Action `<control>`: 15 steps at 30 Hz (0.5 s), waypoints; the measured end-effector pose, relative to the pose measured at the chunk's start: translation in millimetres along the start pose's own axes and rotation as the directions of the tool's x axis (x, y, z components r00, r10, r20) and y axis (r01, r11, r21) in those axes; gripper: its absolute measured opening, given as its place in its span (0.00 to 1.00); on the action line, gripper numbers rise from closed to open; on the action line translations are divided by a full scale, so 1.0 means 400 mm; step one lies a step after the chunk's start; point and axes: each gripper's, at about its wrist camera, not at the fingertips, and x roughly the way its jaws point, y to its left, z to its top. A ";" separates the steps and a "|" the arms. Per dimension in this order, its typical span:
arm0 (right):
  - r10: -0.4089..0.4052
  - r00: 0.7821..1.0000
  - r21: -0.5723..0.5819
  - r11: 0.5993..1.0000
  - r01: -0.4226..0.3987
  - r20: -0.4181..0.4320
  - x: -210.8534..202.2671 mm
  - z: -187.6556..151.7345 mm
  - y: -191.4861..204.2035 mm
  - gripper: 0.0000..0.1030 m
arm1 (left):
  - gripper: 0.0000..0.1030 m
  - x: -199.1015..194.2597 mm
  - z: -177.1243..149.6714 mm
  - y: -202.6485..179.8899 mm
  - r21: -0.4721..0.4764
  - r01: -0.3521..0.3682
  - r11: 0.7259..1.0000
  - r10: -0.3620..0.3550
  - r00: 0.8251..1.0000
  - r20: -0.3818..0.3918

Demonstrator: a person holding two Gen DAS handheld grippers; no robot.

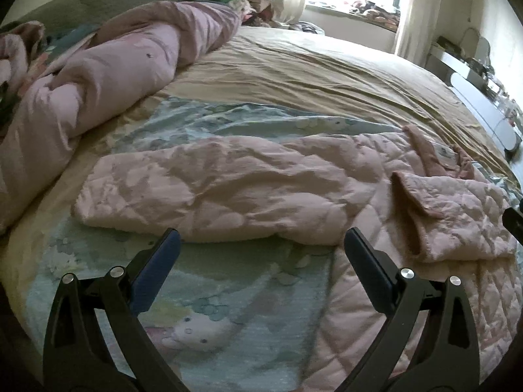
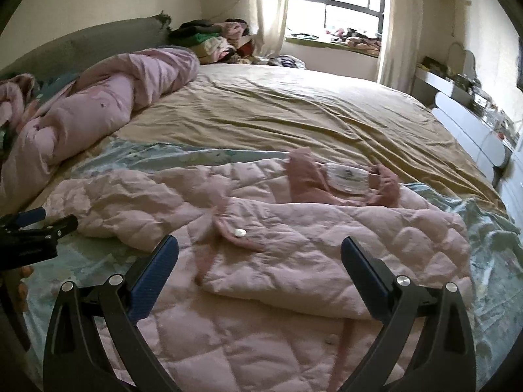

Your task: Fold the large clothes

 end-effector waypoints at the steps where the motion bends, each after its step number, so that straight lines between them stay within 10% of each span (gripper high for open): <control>1: 0.006 1.000 -0.006 1.000 -0.006 -0.001 0.004 0.001 0.014 0.96 | 0.91 0.002 -0.002 0.012 -0.008 -0.002 1.000 0.002 1.000 -0.003; 15: 0.111 0.992 -0.120 0.986 -0.117 -0.057 0.109 -0.022 0.209 0.96 | 0.91 0.119 -0.057 0.198 -0.133 -0.089 0.987 0.076 0.992 -0.098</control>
